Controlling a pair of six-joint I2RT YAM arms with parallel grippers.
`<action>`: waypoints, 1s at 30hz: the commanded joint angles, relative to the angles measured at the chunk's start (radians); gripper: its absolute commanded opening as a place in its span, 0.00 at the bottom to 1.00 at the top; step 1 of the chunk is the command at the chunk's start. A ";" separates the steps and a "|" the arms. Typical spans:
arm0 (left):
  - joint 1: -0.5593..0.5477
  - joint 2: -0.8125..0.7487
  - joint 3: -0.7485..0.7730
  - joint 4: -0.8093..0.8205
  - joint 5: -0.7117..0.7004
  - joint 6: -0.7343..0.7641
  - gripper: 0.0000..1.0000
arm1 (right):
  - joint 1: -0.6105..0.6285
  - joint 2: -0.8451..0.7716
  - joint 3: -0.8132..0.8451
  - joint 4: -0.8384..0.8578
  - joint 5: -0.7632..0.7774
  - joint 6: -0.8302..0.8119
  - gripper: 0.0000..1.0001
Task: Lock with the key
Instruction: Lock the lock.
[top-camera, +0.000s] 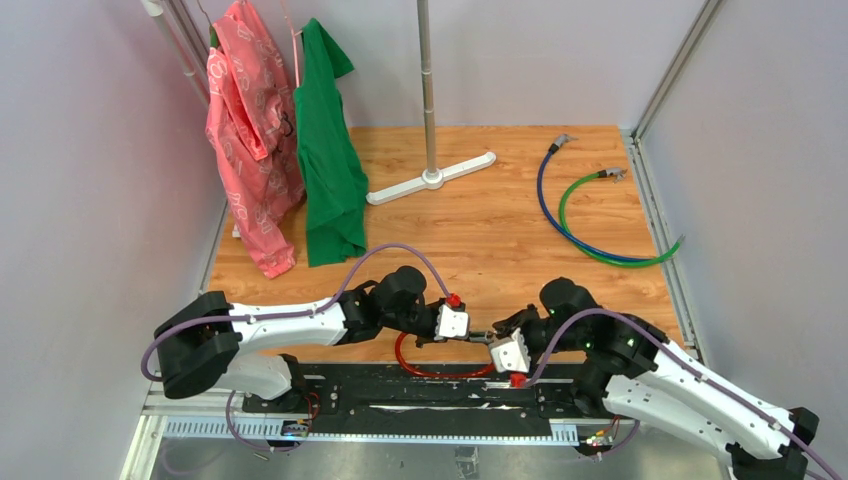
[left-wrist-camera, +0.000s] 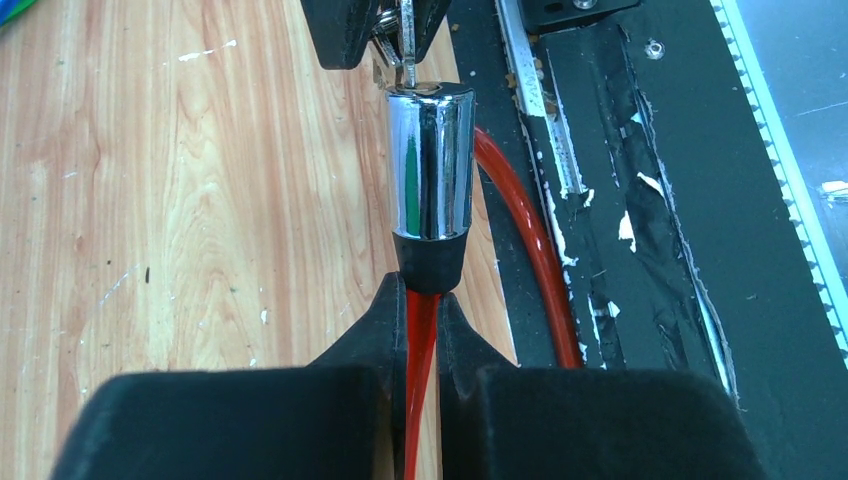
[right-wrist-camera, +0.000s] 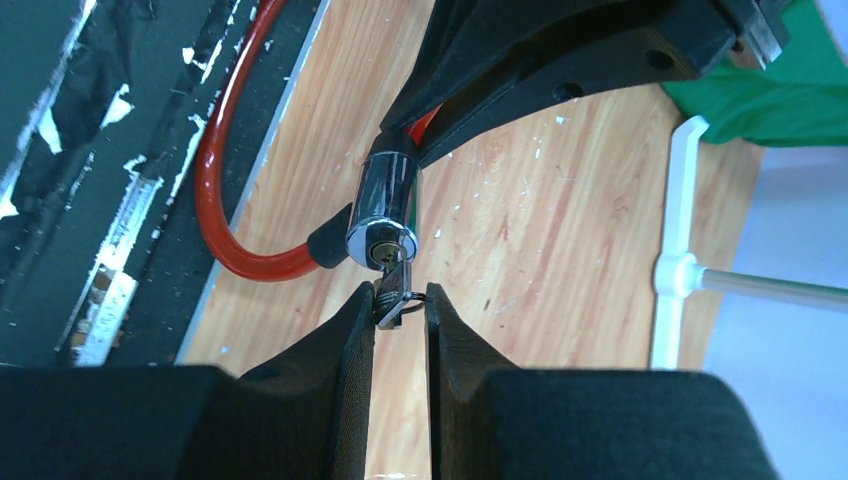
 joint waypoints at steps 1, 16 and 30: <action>-0.016 0.033 -0.022 -0.141 0.077 -0.031 0.00 | 0.044 -0.022 -0.020 0.059 0.099 -0.138 0.00; -0.015 0.029 -0.012 -0.162 0.069 -0.019 0.00 | 0.059 -0.038 0.048 -0.137 0.058 0.015 0.79; -0.015 0.029 -0.014 -0.163 0.069 -0.015 0.00 | 0.026 0.064 0.316 -0.225 0.049 0.539 0.80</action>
